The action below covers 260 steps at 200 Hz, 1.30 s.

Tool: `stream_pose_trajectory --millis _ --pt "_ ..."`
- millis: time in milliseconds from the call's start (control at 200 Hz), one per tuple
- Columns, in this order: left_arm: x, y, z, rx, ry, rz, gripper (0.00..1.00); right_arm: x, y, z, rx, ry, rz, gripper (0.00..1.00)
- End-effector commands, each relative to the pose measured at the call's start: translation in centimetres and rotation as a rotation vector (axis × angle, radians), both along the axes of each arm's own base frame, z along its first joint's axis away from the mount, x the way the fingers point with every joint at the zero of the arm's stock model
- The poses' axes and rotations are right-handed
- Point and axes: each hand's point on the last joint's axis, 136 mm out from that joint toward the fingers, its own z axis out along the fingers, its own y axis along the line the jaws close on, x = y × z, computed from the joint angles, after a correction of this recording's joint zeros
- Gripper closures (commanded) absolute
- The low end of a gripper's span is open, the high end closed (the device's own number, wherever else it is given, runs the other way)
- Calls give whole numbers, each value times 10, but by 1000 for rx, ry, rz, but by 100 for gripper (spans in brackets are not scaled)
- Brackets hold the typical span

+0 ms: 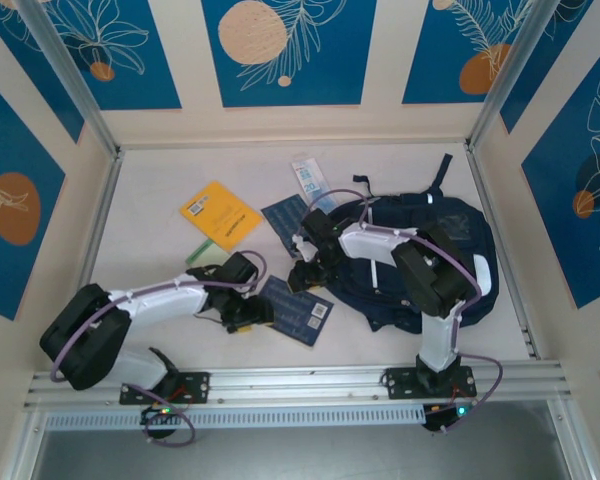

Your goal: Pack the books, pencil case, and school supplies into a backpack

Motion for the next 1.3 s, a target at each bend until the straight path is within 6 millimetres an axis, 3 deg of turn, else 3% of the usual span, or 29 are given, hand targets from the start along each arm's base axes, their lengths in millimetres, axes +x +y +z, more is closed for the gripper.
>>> stream_pose_trajectory --millis 0,200,400,640,780,1120,1295 --pt "17 -35 0 -125 -64 -37 39 -28 13 -3 73 107 106 56" --pt "23 -39 3 -134 -75 -31 39 -35 30 21 137 142 171 56" --pt "28 -41 6 -144 -86 -21 39 -49 32 24 134 214 199 56" --pt "28 -42 -1 -141 -69 -5 39 -49 38 34 233 293 157 56" --pt "35 -50 7 -173 -71 24 40 -37 42 40 291 317 102 58" --pt "73 -76 56 -236 -149 21 40 -11 51 55 330 315 47 61" --pt "89 -69 55 -216 -165 38 40 15 26 47 196 181 -56 63"
